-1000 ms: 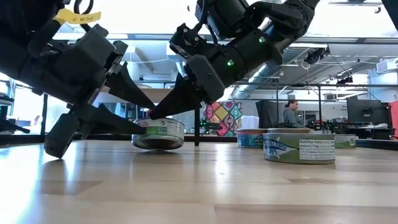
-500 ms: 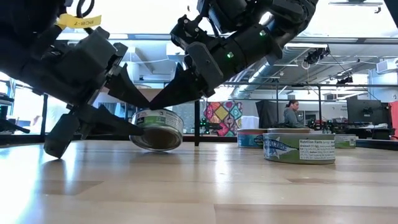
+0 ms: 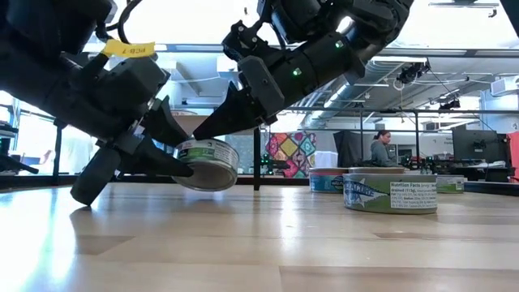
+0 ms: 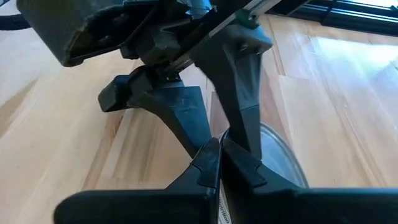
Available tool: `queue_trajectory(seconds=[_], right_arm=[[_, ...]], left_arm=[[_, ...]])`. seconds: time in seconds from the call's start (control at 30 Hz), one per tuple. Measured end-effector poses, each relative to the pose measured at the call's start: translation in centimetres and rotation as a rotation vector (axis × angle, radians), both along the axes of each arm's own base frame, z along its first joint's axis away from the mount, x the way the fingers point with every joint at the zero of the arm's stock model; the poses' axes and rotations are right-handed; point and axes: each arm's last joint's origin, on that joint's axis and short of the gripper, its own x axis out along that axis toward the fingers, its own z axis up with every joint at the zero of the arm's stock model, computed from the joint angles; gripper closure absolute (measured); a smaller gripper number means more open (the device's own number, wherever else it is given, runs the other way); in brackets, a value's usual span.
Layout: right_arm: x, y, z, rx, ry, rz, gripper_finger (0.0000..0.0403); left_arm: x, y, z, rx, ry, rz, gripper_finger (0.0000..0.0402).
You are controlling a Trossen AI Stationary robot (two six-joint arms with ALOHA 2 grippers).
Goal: Stack canned seafood by type on shelf
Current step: Put the green white tuna can on the shelf aligned with the other green white tuna can
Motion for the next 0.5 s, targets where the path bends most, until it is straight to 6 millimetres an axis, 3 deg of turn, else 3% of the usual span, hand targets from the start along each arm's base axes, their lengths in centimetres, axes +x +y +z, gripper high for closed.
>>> queue_trajectory(seconds=[0.3,0.5], right_arm=[[-0.1,0.1,0.6,0.031,-0.015,-0.009,0.0394],[-1.0,0.9,3.9,0.061,-0.061,0.034,0.0338]], left_arm=[[-0.2,-0.4,0.0,0.014,-0.020,0.012,0.0281],[-0.5,-0.7,0.0,-0.001,-0.043,0.024,0.0281]])
